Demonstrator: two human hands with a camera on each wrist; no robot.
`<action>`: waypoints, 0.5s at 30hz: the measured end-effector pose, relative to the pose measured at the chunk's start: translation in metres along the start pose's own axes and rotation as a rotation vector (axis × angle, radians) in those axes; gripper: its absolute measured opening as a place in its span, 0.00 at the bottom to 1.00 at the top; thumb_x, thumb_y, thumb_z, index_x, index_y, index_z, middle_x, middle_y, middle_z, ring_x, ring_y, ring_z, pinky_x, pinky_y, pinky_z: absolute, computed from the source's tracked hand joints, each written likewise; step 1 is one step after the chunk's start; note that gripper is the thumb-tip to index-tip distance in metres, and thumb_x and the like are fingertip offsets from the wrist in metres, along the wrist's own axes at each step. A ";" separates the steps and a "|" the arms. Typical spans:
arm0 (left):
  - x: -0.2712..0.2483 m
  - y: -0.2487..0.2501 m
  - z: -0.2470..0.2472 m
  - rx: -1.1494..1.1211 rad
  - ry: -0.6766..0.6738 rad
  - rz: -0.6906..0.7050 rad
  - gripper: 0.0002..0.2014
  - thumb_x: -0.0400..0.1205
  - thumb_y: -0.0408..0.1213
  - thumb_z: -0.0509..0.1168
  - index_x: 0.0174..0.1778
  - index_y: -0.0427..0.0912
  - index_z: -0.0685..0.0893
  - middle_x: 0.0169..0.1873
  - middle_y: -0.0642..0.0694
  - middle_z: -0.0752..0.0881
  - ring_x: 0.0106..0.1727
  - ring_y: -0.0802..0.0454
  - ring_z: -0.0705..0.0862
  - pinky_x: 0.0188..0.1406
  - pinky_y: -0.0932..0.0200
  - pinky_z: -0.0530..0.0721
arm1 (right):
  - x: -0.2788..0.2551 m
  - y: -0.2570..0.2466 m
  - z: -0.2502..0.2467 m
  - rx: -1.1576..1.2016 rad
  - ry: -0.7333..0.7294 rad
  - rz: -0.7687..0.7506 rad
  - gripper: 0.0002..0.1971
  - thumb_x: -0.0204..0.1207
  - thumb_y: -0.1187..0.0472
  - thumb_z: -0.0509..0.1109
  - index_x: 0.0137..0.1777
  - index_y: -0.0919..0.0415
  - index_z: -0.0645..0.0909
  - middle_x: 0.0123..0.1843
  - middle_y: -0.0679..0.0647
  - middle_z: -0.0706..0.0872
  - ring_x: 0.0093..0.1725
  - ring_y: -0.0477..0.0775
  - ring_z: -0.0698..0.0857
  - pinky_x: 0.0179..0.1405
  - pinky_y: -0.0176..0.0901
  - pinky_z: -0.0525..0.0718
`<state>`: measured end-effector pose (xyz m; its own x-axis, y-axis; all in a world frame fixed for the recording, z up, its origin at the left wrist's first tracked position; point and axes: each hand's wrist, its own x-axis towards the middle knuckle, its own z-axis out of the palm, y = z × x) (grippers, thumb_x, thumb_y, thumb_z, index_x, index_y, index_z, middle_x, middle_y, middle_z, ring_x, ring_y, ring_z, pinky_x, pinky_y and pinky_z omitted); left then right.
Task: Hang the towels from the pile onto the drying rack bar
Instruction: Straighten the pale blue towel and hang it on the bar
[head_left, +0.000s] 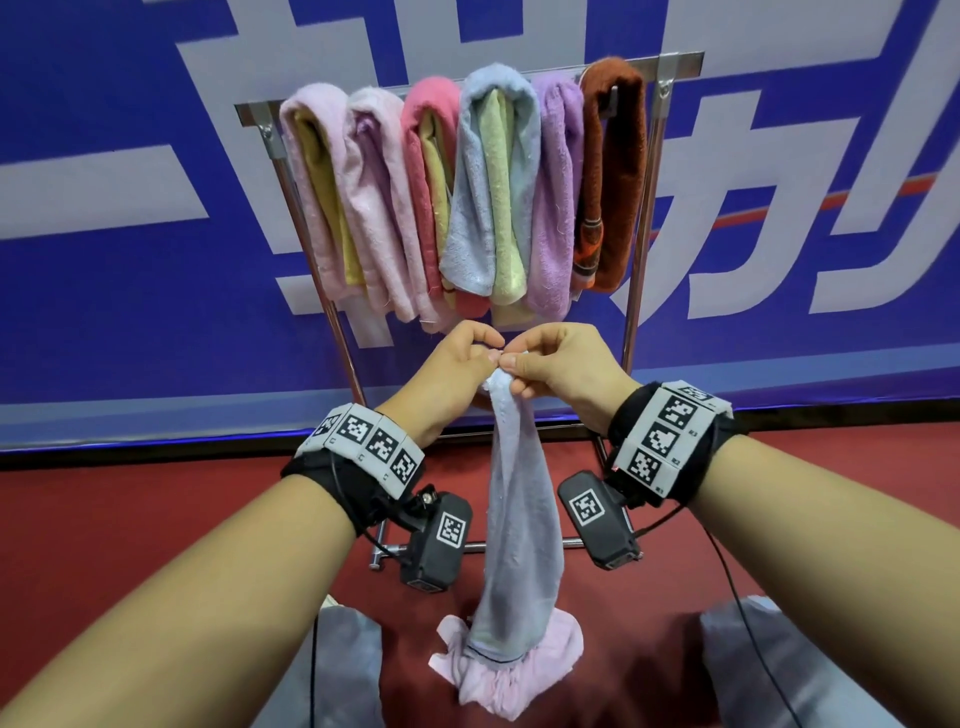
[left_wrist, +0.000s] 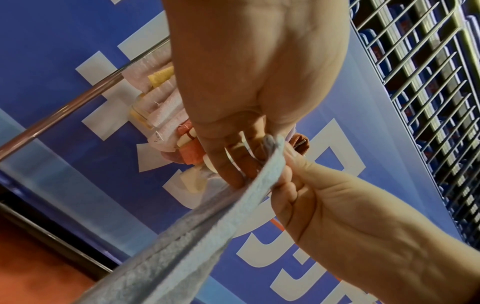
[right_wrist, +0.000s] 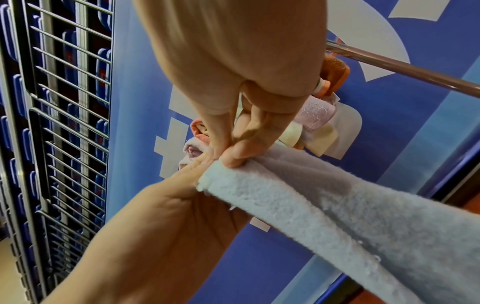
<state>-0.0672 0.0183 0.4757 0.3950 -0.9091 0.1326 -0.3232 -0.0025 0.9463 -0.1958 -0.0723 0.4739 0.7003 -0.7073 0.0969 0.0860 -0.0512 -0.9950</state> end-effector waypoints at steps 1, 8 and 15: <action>-0.001 0.001 0.000 -0.004 -0.002 -0.014 0.06 0.88 0.29 0.58 0.55 0.42 0.77 0.32 0.53 0.80 0.30 0.64 0.77 0.34 0.68 0.76 | 0.000 0.001 0.000 -0.001 0.008 0.004 0.04 0.73 0.71 0.77 0.45 0.71 0.85 0.30 0.60 0.86 0.25 0.48 0.85 0.26 0.36 0.85; -0.003 0.007 -0.001 -0.148 -0.079 -0.205 0.17 0.81 0.28 0.62 0.65 0.43 0.79 0.39 0.43 0.82 0.43 0.49 0.82 0.47 0.49 0.81 | 0.001 0.008 -0.001 -0.037 0.018 -0.004 0.08 0.73 0.70 0.78 0.46 0.75 0.84 0.29 0.63 0.86 0.25 0.50 0.85 0.27 0.39 0.85; -0.005 0.003 -0.001 0.082 -0.167 -0.105 0.24 0.76 0.17 0.66 0.66 0.42 0.75 0.33 0.48 0.82 0.31 0.61 0.83 0.31 0.64 0.81 | 0.002 0.016 -0.007 -0.118 -0.025 0.017 0.05 0.75 0.72 0.75 0.48 0.76 0.86 0.36 0.70 0.87 0.28 0.51 0.86 0.30 0.39 0.86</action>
<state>-0.0690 0.0234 0.4780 0.2841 -0.9585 -0.0228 -0.3594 -0.1285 0.9243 -0.1979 -0.0792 0.4582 0.7186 -0.6910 0.0791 -0.0089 -0.1228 -0.9924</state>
